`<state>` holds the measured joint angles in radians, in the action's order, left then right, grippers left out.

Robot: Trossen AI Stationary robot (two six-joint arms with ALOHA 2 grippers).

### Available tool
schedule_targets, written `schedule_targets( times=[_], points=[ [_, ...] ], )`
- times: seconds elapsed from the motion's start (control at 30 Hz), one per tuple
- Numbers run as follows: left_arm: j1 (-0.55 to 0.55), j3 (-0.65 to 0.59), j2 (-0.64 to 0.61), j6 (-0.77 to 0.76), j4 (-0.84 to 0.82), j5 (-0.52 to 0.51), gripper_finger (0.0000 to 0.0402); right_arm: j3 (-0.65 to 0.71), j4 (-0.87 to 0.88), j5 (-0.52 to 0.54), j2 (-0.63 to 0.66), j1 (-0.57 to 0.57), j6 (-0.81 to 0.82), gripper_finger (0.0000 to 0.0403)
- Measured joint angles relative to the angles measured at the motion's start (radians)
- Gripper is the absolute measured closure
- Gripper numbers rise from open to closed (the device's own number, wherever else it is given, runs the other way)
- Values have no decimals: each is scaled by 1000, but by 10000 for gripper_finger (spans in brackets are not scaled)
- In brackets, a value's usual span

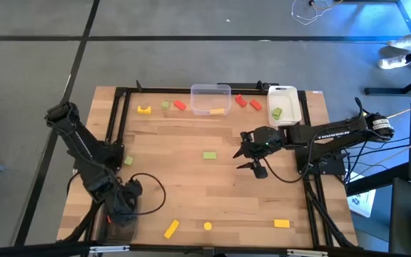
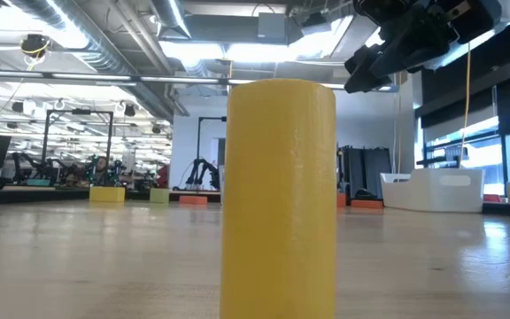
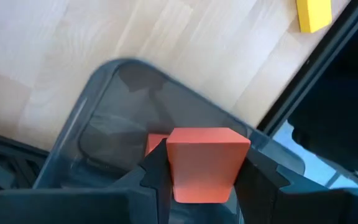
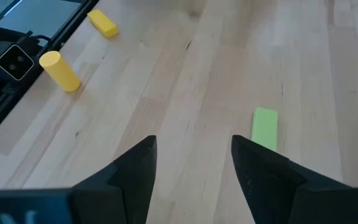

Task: Sort & place blocks by color
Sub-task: Put the orange triangular block into the black bin, then put the green rectangular block into the white bin

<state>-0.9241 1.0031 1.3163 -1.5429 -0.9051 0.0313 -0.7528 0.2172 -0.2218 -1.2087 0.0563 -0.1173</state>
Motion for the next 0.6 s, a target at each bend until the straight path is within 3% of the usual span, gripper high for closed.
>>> schedule_targets(
  times=[0.2, 0.47, 0.6],
  points=[
    [-1, 0, 0, 0, 0, -1, 233, 0, -1, 0, 0, 0, 15, 194],
    [-1, 0, 0, 0, -5, -4, 229, 0, -2, 0, 0, 0, 35, 194],
    [-1, -1, 0, 6, -18, -69, 228, 0, -33, 3, 0, 0, 62, 194]
  ],
)
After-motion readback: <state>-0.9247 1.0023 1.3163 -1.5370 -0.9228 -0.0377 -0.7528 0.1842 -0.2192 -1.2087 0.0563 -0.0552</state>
